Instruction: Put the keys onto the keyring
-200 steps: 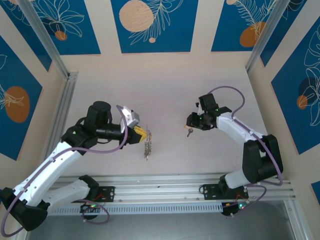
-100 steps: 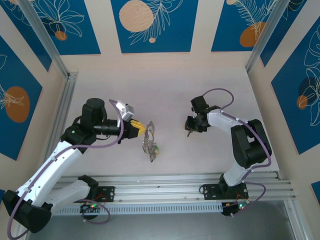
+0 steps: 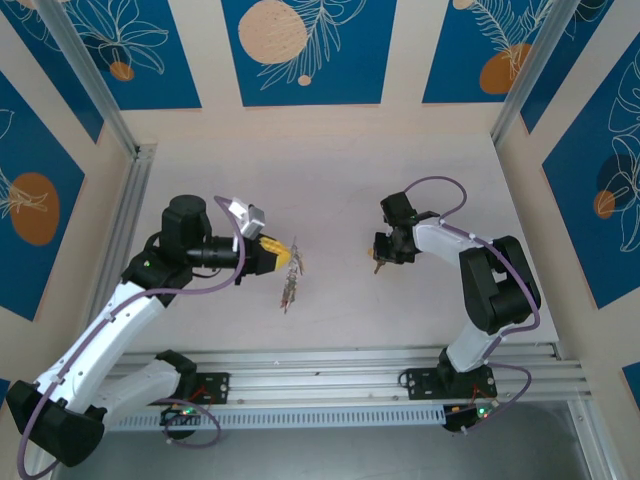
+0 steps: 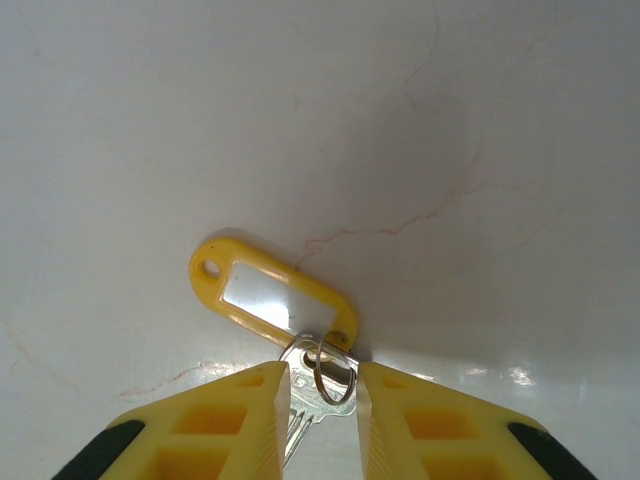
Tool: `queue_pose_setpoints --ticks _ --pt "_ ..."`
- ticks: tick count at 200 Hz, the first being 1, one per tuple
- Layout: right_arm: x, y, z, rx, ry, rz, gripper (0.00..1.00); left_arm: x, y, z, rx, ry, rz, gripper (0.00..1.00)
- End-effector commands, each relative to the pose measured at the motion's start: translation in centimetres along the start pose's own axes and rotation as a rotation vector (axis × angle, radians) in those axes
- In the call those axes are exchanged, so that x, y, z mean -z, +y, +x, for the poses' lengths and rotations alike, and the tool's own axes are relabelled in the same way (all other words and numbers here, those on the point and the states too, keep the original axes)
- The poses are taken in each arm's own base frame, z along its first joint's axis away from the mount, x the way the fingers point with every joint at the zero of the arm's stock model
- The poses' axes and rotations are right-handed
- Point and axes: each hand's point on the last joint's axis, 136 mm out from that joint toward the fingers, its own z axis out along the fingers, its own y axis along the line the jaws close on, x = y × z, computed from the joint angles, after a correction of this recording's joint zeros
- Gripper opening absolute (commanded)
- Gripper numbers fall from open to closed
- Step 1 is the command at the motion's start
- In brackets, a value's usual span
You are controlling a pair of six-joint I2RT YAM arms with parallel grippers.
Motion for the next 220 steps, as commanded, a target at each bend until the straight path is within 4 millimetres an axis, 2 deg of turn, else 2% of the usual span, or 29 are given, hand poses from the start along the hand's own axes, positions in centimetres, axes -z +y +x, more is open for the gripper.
queue_pose_setpoints --ticks 1,86,220 --pt "-0.4 0.0 0.2 0.01 0.007 0.006 0.25 0.4 -0.9 -1.1 -0.049 -0.04 0.041 0.0" --pt "-1.0 -0.7 1.5 0.016 0.024 0.027 0.22 0.5 -0.7 -1.3 -0.039 -0.054 0.047 0.0" --pt "-0.5 0.1 1.1 0.073 -0.016 0.019 0.0 0.5 -0.2 -1.1 -0.025 -0.051 0.035 0.0"
